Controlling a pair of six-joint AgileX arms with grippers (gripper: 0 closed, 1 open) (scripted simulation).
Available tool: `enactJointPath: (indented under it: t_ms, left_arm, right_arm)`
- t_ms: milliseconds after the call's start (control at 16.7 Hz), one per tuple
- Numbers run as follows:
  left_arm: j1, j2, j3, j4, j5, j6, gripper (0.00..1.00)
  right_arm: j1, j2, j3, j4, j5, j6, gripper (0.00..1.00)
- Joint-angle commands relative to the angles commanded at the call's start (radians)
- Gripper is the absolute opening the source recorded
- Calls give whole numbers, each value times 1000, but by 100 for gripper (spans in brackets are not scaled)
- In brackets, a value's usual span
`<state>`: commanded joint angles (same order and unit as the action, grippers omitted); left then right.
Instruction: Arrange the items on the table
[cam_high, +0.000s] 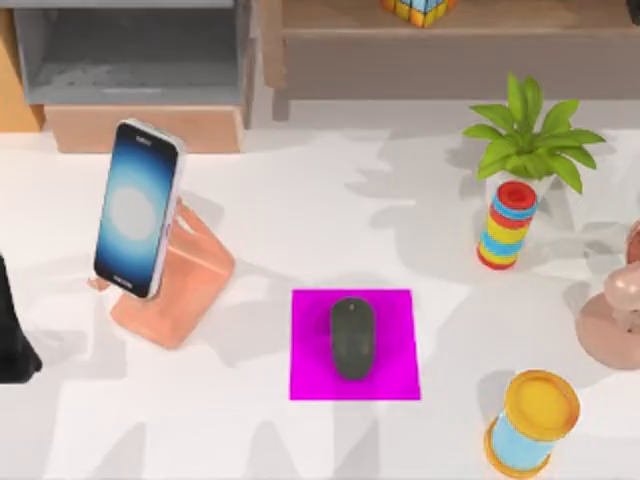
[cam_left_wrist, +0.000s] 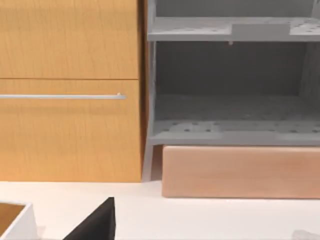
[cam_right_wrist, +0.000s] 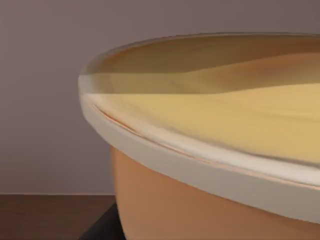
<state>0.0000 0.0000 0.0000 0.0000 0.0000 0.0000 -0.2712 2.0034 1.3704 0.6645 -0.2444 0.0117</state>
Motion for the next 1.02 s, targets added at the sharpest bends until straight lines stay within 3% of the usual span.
enactJointPath:
  t_ms: [1020]
  left_arm:
    - [0,0,0,0,0,0,100]
  right_arm:
    - [-28,26,21,-17,-22,-4,0]
